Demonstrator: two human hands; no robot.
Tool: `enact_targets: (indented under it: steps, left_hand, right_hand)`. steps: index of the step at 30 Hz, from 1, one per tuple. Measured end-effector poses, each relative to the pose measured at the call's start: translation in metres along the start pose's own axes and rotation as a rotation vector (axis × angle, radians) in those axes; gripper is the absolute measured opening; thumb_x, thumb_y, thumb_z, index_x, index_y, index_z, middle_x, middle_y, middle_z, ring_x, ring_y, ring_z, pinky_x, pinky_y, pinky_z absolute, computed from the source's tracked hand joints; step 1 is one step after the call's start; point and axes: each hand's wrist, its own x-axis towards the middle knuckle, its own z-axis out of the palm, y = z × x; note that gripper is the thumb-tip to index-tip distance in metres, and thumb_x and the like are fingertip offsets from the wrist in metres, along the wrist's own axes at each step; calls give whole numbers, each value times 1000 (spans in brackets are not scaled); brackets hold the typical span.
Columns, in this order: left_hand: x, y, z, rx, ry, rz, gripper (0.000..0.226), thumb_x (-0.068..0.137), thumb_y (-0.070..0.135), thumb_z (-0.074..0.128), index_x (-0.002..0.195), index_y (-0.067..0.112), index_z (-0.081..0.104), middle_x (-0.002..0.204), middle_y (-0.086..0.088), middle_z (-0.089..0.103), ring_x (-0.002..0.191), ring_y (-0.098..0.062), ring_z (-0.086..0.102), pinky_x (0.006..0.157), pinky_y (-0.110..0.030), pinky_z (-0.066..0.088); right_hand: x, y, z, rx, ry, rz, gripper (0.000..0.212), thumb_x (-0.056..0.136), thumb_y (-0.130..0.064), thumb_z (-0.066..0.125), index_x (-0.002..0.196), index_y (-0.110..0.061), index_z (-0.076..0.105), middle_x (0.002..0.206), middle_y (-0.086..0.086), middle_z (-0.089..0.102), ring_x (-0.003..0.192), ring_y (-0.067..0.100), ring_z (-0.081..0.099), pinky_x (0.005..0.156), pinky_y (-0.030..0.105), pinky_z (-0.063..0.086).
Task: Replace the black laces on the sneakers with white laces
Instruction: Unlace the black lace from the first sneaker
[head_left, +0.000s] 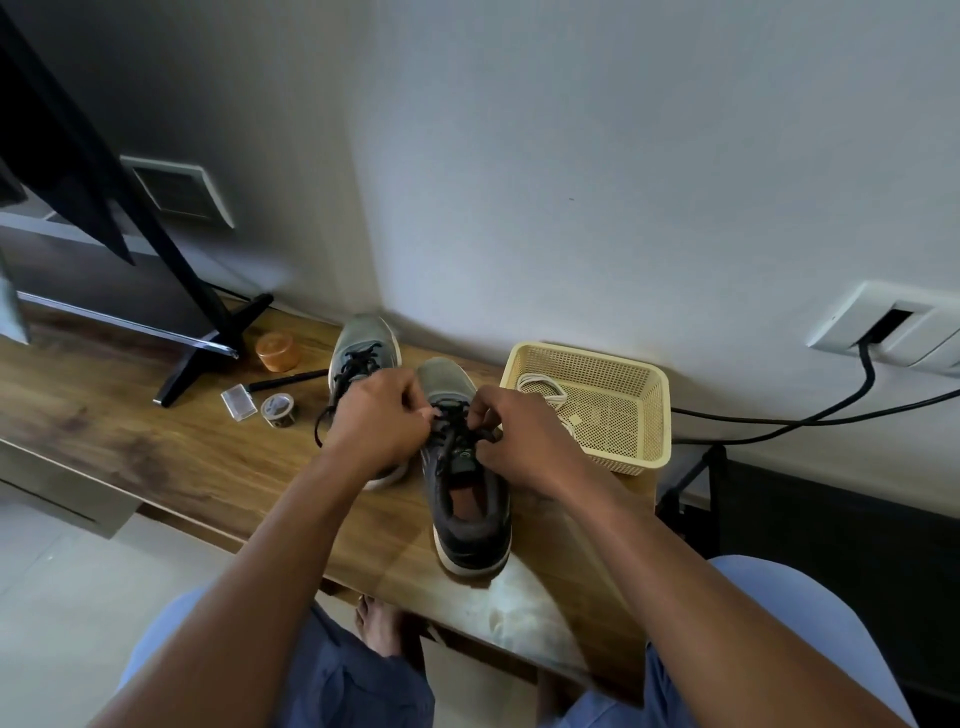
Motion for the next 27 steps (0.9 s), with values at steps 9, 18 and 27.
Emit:
enact_targets:
  steps: [9,18,27]
  left_hand:
    - [-8,-3,-23,191,225,-66,38,77,17,72,111,33,71,123,0,68,120,-33,53,102,-54,45]
    - [1,-3,-4,417,-14,39,56,69,83,68,67,27,66,67,12,65,73,-6,57,84,-42,29]
    - [0,0,-2,334,-49,-56,38,77,46,76,57,19,58,63,3,62,68,-19,61,85,-43,45]
  right_hand:
    - [-5,-7,10,-128,29,-64,27,81,-22,65,103,-38,64,110,-7,59,98,19,60,80,38,54]
    - [-8,-15,25,-285,209,-199,12,89,-29,64,100,-29,68,106,-5,58,89,24,63,63,38,52]
    - [-9,-20,25,-247,244,-187,7,81,-26,71,87,-28,71,96,-7,63,82,25,65,64,39,54]
